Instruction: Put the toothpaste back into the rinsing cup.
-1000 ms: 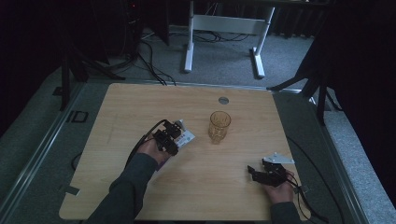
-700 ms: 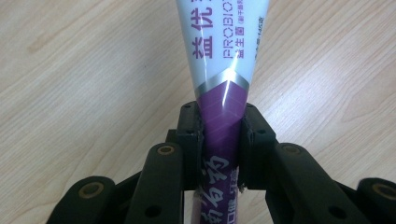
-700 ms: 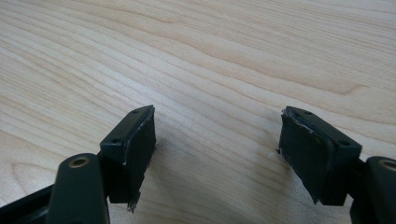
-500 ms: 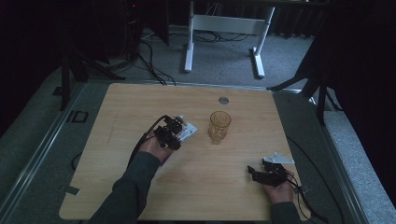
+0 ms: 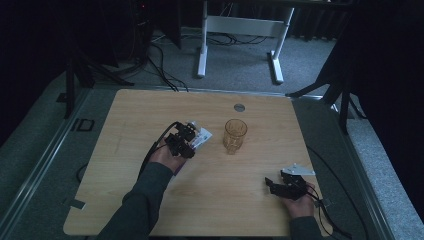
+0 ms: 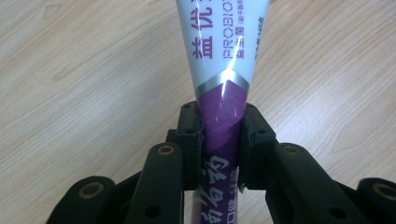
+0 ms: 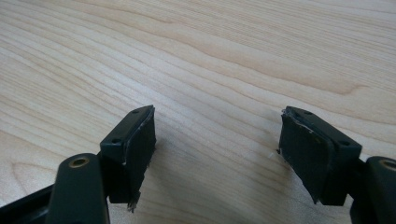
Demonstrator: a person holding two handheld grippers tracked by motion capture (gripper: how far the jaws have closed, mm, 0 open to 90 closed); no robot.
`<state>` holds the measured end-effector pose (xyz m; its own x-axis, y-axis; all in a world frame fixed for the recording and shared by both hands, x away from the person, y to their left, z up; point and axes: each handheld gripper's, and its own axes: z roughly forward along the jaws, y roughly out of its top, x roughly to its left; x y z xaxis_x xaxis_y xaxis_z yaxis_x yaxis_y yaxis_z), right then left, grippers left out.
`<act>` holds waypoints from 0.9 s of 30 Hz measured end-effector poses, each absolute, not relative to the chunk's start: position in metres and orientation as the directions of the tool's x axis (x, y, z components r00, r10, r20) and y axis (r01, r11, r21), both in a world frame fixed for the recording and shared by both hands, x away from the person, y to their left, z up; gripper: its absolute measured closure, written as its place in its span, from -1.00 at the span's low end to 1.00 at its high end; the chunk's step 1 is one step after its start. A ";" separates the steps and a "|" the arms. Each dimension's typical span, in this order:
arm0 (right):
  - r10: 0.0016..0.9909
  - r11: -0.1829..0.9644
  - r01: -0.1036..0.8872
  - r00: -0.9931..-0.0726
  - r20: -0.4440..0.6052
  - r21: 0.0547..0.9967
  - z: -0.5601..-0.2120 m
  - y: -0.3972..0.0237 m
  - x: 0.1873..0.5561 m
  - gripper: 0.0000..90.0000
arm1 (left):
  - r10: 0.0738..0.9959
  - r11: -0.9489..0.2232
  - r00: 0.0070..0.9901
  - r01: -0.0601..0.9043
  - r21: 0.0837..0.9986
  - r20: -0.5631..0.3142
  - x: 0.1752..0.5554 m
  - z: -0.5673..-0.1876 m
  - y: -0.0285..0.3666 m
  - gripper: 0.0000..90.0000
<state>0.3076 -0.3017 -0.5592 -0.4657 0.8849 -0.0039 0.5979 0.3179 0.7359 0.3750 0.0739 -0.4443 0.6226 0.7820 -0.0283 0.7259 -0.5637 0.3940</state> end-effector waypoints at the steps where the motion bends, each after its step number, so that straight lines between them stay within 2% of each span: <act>1: 0.885 0.318 0.598 -0.466 -0.004 0.736 -0.559 -0.302 0.308 -0.40 | 0.780 -0.565 0.625 0.725 0.394 -0.031 0.375 -0.444 0.074 0.63; 16: 0.885 0.317 0.598 -0.465 -0.003 0.736 -0.559 -0.302 0.308 -0.40 | 0.779 -0.556 0.626 0.715 0.423 -0.035 0.377 -0.435 0.069 0.63; 27: 0.885 0.318 0.597 -0.465 -0.004 0.736 -0.559 -0.302 0.308 -0.40 | 0.787 -0.533 0.617 0.697 0.481 -0.022 0.379 -0.427 0.065 0.63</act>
